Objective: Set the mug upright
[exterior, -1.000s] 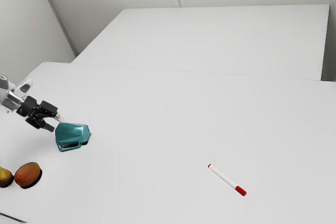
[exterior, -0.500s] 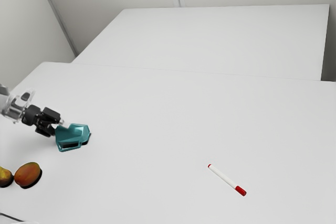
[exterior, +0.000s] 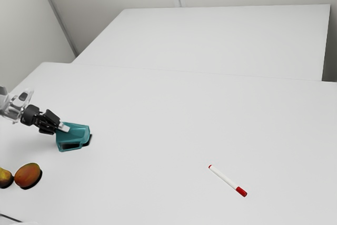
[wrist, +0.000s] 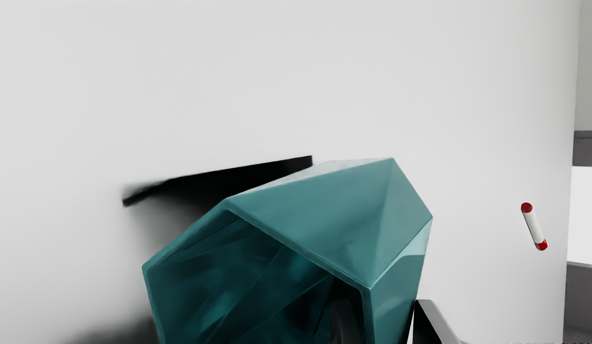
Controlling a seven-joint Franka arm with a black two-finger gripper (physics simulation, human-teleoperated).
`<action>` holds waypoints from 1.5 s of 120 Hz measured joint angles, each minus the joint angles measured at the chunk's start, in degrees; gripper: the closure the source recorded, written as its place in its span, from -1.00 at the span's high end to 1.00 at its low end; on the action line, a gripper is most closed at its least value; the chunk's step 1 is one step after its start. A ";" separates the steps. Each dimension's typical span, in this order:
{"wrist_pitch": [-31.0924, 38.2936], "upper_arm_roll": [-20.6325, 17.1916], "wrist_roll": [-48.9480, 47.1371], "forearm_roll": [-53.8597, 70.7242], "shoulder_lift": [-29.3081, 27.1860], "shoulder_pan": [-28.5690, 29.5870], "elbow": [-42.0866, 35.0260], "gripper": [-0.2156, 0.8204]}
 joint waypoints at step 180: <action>27.57 -35.59 -19.85 33.68 -23.61 -1.11 -13.18 -0.93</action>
